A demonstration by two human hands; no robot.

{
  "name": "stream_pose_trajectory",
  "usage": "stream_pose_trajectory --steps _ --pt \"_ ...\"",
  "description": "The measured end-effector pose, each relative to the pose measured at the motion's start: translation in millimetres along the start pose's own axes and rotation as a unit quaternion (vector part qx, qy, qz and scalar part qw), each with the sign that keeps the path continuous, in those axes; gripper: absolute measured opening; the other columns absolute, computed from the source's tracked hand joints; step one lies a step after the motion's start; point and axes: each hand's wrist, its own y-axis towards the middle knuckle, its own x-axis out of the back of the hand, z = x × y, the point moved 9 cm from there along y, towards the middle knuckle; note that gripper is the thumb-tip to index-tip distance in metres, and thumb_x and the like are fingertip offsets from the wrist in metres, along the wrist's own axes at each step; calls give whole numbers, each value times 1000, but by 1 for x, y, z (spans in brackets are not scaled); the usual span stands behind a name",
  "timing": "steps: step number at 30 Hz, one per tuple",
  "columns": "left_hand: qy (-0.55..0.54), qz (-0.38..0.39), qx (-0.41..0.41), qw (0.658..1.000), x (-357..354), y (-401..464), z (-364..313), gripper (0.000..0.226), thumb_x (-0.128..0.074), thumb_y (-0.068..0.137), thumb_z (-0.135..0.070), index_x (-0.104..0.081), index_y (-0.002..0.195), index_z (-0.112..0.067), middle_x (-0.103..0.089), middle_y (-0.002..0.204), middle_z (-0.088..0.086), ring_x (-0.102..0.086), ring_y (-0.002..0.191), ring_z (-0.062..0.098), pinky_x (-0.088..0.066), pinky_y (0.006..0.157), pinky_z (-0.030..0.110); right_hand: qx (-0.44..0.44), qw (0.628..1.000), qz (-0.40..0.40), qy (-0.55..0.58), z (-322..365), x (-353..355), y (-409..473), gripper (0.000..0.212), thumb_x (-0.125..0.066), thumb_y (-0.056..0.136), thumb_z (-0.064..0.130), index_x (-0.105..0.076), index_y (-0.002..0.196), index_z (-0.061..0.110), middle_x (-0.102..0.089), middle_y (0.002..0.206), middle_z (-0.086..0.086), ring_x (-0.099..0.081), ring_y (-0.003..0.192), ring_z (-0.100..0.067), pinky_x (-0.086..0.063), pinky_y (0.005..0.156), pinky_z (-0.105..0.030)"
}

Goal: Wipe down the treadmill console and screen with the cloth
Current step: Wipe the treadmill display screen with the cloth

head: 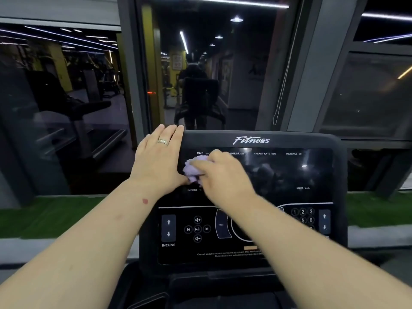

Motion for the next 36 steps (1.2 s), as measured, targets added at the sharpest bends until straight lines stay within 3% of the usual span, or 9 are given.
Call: stream_pose_trajectory --steps 6,10,13,17,19,22,26,30,36 --pt "15 6 6 1000 -3 2 -4 137 -85 62 -66 -3 162 -20 -14 168 -1 -5 156 25 -13 126 45 -239 958 -155 10 -76 53 -30 30 -59 76 0 -73 85 25 -47 81 12 -49 73 -32 -46 67 -36" --pt "9 -1 -3 1000 -3 1 -4 131 -81 65 -66 -7 162 -17 -16 167 0 -7 156 26 -14 125 45 -61 998 13 6 2 -8 -14 39 -37 80 20 -68 98 35 -63 95 2 -48 80 -30 -50 72 -39" --pt "4 14 -17 1000 0 1 2 133 -85 64 -61 -6 162 -21 -14 168 -4 -6 156 23 -14 125 42 -3 999 -6 -38 -30 22 -11 35 -46 75 24 -75 90 36 -53 76 12 -55 71 -31 -51 65 -35" --pt "-5 25 -12 1000 -2 2 1 133 -90 65 -50 -3 162 -22 -11 169 -4 -3 157 24 -12 125 41 -228 971 -77 0 -79 50 -13 33 -53 77 12 -75 92 32 -58 82 5 -52 78 -33 -48 71 -36" --pt "-13 25 -2 1000 -6 1 -3 128 -87 69 -45 -3 162 -20 -8 169 -1 1 156 26 -11 126 42 -165 986 -31 15 -36 20 -6 31 -51 78 14 -70 92 33 -61 89 5 -54 81 -32 -47 73 -36" --pt "-96 35 6 995 -6 -3 -9 101 -78 78 -48 -21 159 -30 -9 169 -1 2 156 24 -19 123 46 -103 987 35 122 -11 -7 -5 46 -55 83 13 -67 122 35 -59 103 -5 -53 94 -27 -50 80 -36" --pt "-297 25 -5 955 -12 -15 -31 65 -69 82 -33 -48 143 -41 -49 135 -11 -44 129 13 -42 109 36 -159 940 125 274 -25 5 7 76 -62 82 6 -40 150 31 -55 127 8 -56 116 -10 -48 100 -28" --pt "-352 -40 55 933 -12 -25 -22 55 -68 87 -7 -58 135 -33 -48 124 -11 -51 98 -5 -44 86 8 -97 940 197 261 -16 17 12 59 -57 82 13 -42 132 40 -70 110 11 -65 88 -11 -51 74 -26" --pt "-180 -122 51 975 3 -24 -9 33 -58 75 7 -61 100 -14 -51 104 0 -52 78 26 -52 67 46 56 998 -33 8 -44 50 41 26 -48 95 26 -71 101 18 -68 95 2 -56 90 -28 -51 82 -46"
